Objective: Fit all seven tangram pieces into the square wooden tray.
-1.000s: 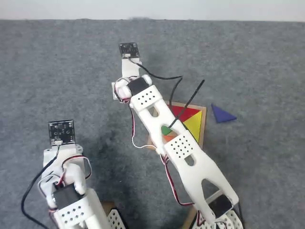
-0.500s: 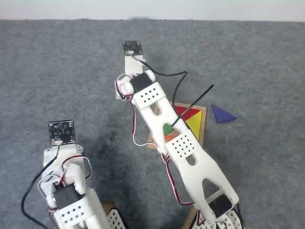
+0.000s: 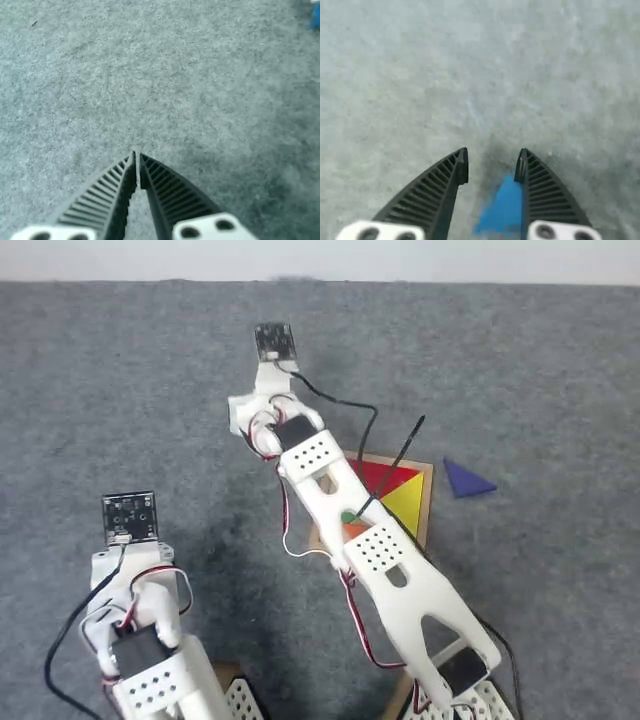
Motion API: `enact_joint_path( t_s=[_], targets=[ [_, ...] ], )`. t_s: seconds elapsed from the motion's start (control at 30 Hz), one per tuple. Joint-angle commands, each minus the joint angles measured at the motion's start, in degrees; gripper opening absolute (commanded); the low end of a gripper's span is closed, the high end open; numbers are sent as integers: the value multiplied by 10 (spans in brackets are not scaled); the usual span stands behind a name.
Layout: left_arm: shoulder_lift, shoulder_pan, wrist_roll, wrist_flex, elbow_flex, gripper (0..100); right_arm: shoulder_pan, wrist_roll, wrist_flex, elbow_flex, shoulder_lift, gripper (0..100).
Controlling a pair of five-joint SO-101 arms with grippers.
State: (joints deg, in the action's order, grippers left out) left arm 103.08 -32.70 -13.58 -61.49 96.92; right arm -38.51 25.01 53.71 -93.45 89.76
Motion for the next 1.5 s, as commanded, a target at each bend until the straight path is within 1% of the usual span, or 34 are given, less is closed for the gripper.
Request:
enact_joint_path(
  t_s=[0.0, 0.17, 0.37, 0.57, 0.77, 0.83, 0.9, 0.97, 1.1, 1.3, 1.37, 1.47],
  targets=[
    [9, 4, -8, -4, -5, 15, 7, 4, 57, -18, -13, 166],
    [9, 4, -8, -4, -5, 15, 9, 5, 162, -30, -23, 166],
    [9, 4, -8, -4, -5, 15, 5, 8, 333, -29, -80, 166],
    [9, 4, -8, -4, -5, 15, -21, 7, 487, -29, -127, 166],
    [8, 4, -8, -4, -5, 15, -35, 0, 494, -28, -136, 165],
    [8, 4, -8, -4, -5, 15, -41, -41, 495, -28, -149, 165],
    [8, 4, -8, -4, -5, 15, -51, -111, 495, -25, -164, 165],
    [8, 4, -8, -4, -5, 15, -63, -164, 495, -5, -187, 165],
    [8, 4, -8, -4, -5, 15, -87, -238, 495, 95, -259, 165],
    [8, 4, -8, -4, -5, 15, -117, -308, 491, 319, -393, 165],
    [8, 4, -8, -4, -5, 15, -109, -319, 483, 363, -419, 169],
    [8, 4, -8, -4, -5, 15, -80, -289, 454, 394, -423, 169]
  ],
)
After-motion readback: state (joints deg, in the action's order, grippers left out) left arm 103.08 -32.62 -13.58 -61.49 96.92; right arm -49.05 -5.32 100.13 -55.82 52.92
